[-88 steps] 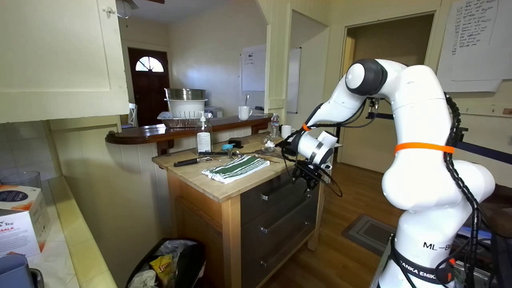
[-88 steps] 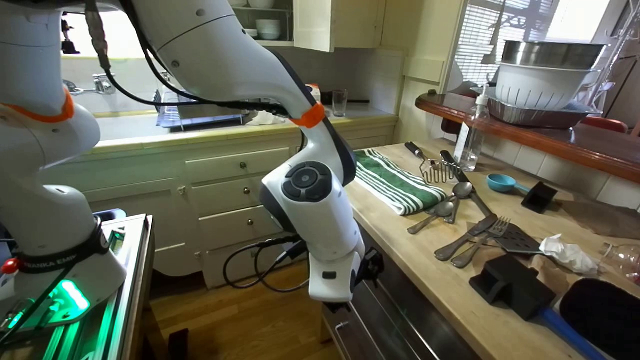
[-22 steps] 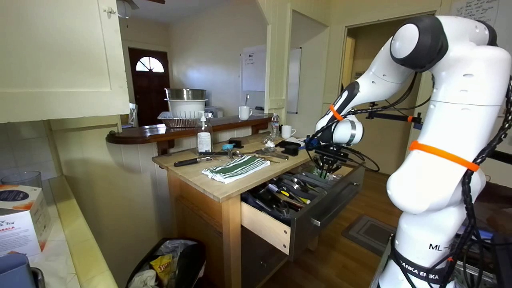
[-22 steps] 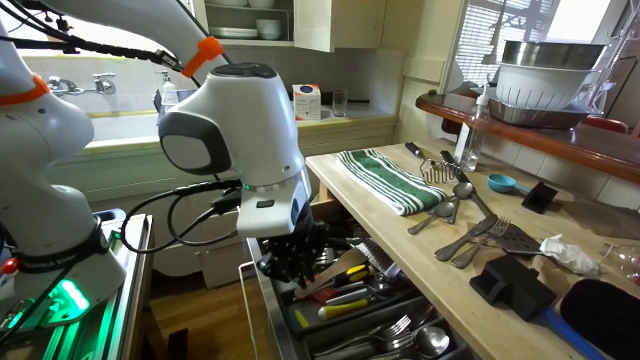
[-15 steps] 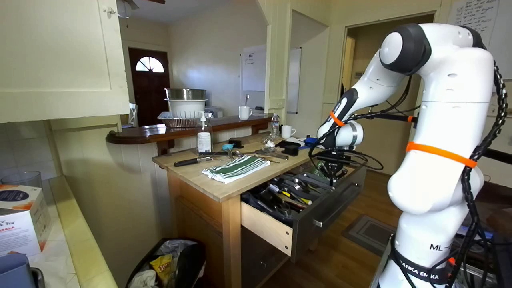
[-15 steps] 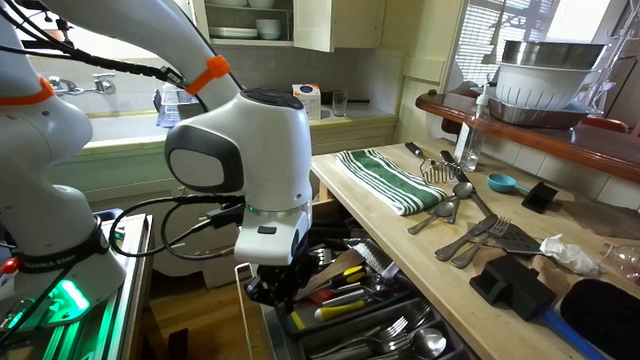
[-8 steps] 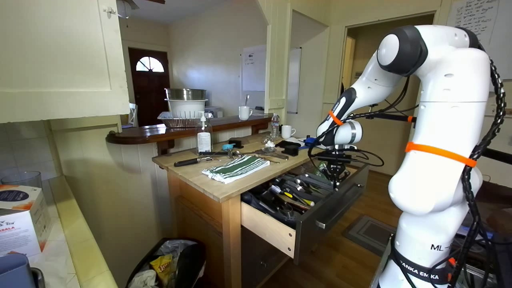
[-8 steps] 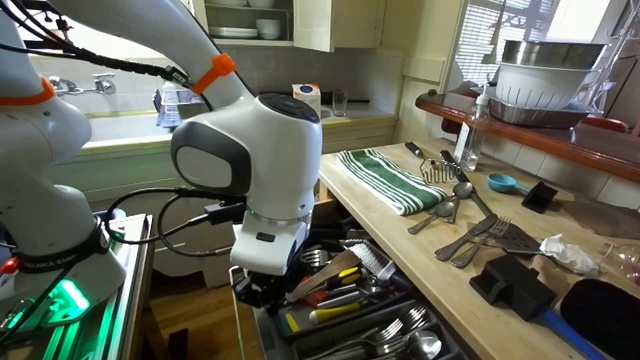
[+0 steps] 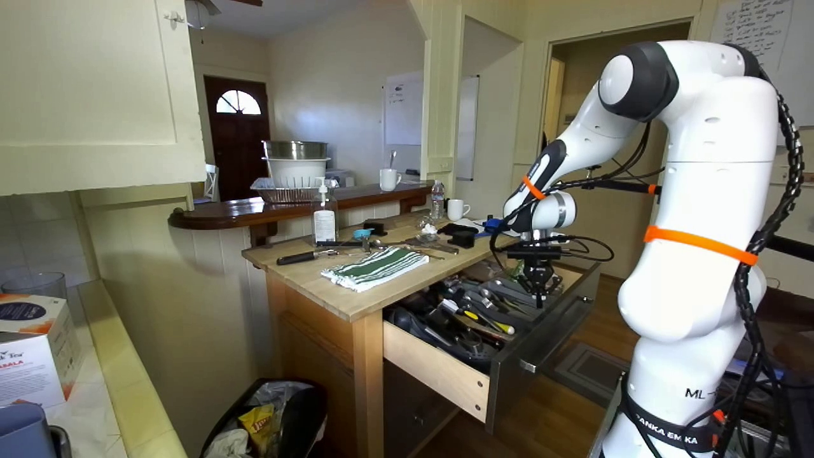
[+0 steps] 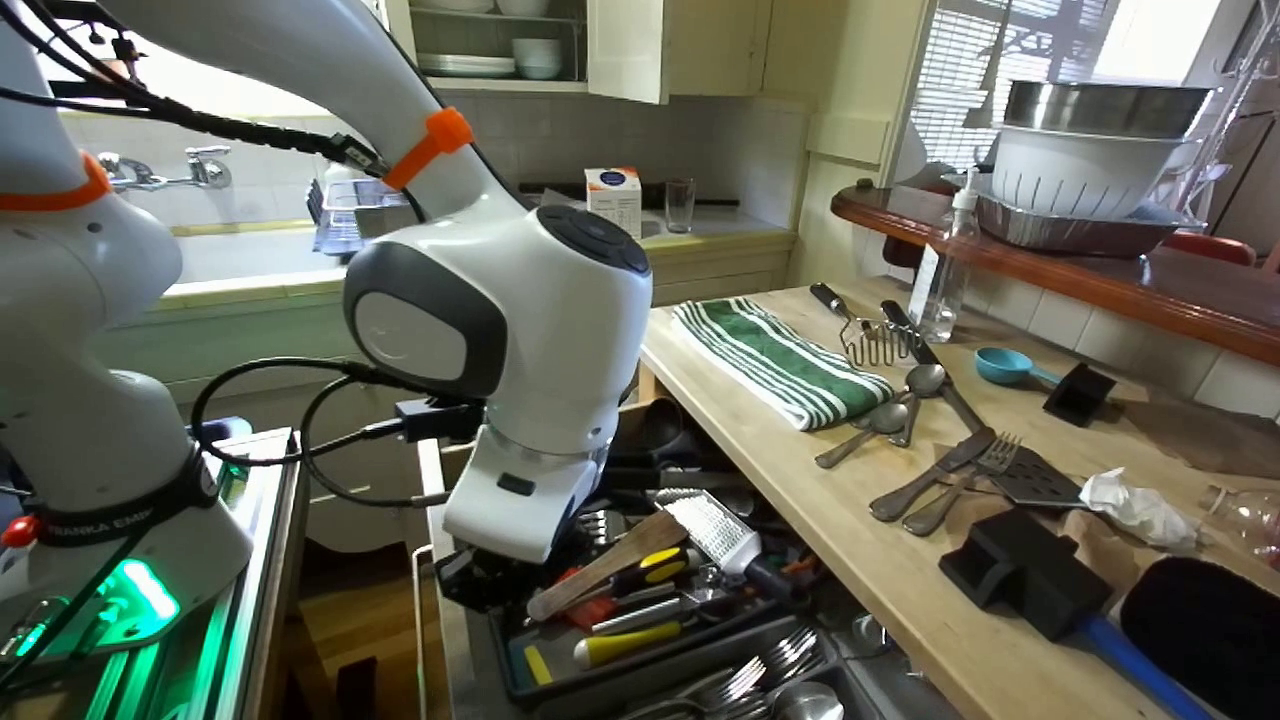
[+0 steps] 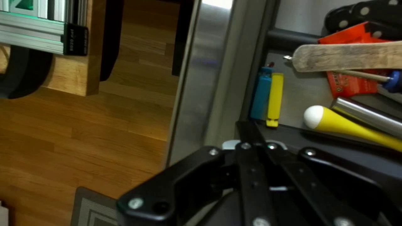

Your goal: Open the topmost drawer completely

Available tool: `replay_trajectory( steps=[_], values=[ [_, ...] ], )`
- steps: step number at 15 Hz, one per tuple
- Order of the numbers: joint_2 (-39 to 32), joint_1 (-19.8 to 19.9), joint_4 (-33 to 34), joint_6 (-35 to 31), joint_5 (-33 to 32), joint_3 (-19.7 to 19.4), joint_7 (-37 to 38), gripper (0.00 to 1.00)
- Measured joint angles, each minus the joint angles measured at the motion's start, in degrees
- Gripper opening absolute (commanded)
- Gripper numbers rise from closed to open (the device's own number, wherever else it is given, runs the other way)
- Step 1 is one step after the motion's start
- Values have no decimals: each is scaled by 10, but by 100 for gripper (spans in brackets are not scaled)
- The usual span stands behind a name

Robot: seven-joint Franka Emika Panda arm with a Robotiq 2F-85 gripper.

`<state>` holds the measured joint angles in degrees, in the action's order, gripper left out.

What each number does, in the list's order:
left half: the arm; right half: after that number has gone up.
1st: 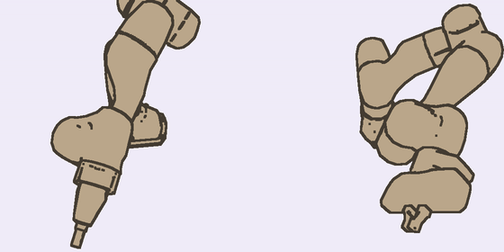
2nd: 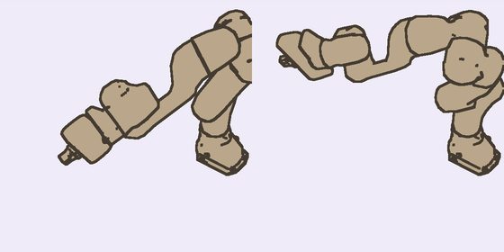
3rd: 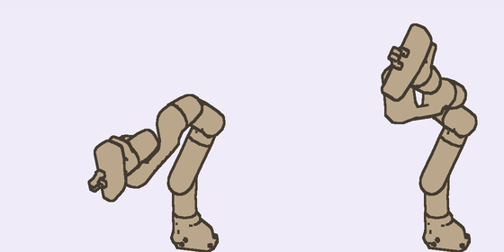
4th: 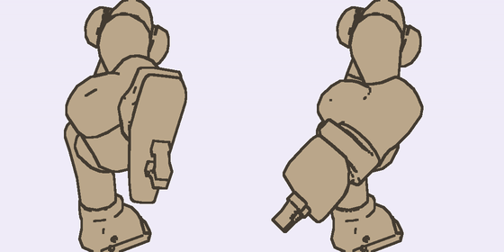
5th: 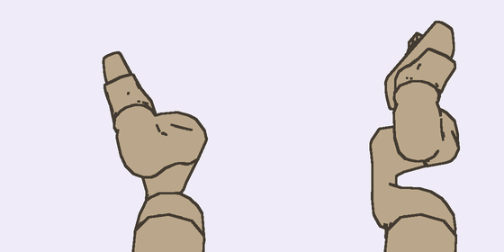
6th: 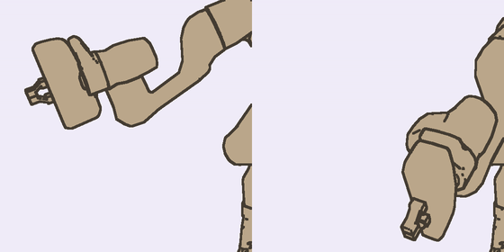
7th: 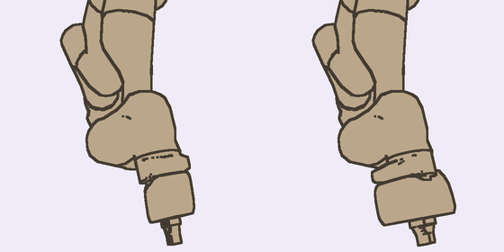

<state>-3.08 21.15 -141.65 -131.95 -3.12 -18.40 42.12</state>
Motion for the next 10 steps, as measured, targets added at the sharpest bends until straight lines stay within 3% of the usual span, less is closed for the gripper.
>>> replay_trajectory(
  steps=[4, 6, 10],
  values=[
    [42, -19, 0, -52, 14, 11, -41, 0],
    [71, -29, 0, -57, 8, 22, -67, 28],
    [128, -37, 1, -45, -31, 47, -125, 56]
  ],
)
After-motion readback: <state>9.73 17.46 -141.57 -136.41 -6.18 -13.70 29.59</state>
